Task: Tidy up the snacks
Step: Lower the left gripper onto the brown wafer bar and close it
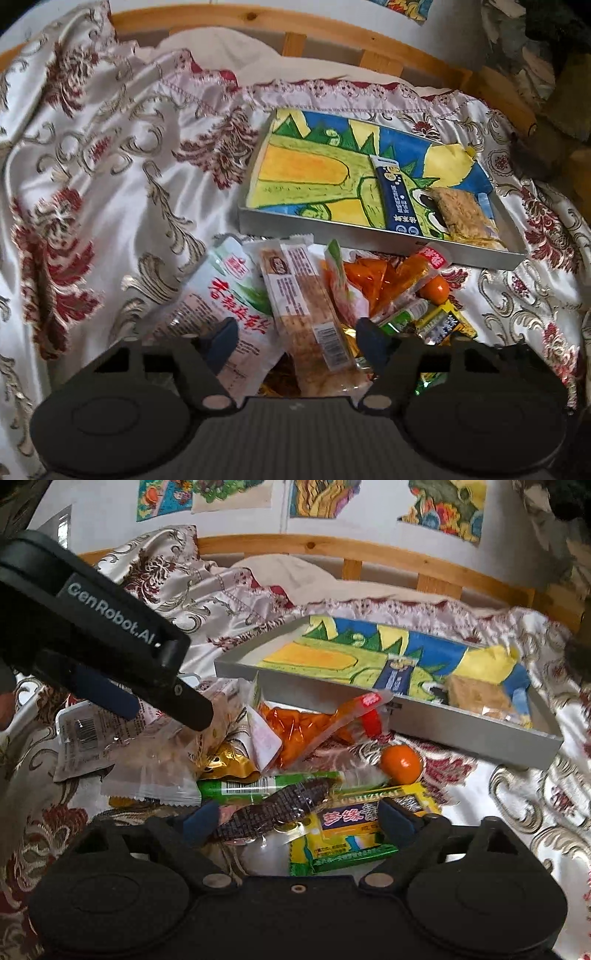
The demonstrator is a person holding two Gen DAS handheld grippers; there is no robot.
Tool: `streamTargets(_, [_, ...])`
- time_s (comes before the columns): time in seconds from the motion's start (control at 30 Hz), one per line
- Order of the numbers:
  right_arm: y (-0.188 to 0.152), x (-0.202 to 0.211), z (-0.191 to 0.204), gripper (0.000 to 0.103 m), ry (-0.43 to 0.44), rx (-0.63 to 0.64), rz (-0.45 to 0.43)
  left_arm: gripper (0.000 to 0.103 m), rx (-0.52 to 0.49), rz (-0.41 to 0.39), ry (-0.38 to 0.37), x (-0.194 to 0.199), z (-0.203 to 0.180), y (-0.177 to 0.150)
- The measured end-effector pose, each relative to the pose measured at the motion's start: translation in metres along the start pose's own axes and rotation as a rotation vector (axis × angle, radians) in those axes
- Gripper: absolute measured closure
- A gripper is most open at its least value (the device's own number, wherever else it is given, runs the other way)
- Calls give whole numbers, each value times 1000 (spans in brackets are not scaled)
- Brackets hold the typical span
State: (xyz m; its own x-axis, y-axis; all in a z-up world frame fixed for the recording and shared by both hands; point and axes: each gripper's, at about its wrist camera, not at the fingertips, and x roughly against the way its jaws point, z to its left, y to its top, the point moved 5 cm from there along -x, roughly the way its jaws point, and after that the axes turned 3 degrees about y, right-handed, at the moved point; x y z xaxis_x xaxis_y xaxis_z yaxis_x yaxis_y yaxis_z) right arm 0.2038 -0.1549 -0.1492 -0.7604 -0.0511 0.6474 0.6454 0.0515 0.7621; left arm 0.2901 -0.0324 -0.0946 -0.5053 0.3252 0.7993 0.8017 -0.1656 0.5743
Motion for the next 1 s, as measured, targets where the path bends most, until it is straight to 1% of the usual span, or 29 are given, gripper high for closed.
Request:
streamTargets(0.03, [0, -2, -1, 15, 8, -18, 7, 39, 4, 9, -12, -1, 0, 0])
streamTargets(0.07, [0, -3, -3, 15, 13, -36, 8, 42, 2, 13, -20, -3, -1, -1])
streamTargets(0.2, [2, -3, -2, 16, 31, -41, 10, 49, -25, 5, -27, -4, -4, -2])
streamTargets(0.23, [2, -4, -1, 18, 35, -37, 8, 55, -28, 5, -28, -4, -4, -2])
streamTargets(0.27, [1, -3, 1, 23, 42, -28, 6, 58, -31, 7, -27, -4, -5, -3])
streamTargets(0.33, [1, -2, 5, 30, 63, -7, 2, 60, -29, 10, -19, -4, -4, -2])
streamTargets(0.4, [2, 0, 8, 33, 76, 3, 2, 61, -19, 20, -9, -4, -2, -2])
streamTargets(0.43, [2, 1, 8, 36, 78, 0, 1, 62, -17, 26, 2, -5, -1, -2])
streamTargets(0.5, [3, 2, 6, 39, 84, -20, -3, 57, -31, 31, 36, -5, 1, -1])
streamTargets(0.53, [4, 2, 3, 41, 90, -38, -2, 50, -43, 30, 59, -6, 1, -1])
streamTargets(0.57, [5, 3, 0, 43, 100, -62, -1, 46, -56, 25, 77, -6, 3, -1])
streamTargets(0.67, [10, 5, -7, 50, 119, -118, -9, 46, -64, 23, 79, -7, 4, 1])
streamTargets(0.73, [13, 8, -12, 52, 139, -163, -20, 46, -56, 23, 76, -8, 5, 2])
streamTargets(0.8, [15, 7, -16, 52, 150, -195, -14, 49, -56, 19, 84, -10, 6, 2])
streamTargets(0.87, [13, 4, -17, 48, 149, -206, 13, 54, -60, 16, 103, -12, 7, 3])
streamTargets(0.93, [10, 1, -17, 46, 151, -208, 22, 61, -56, 23, 112, -14, 9, 3])
streamTargets(1.0, [10, 1, -15, 42, 157, -197, 28, 61, -48, 22, 107, -14, 11, 2])
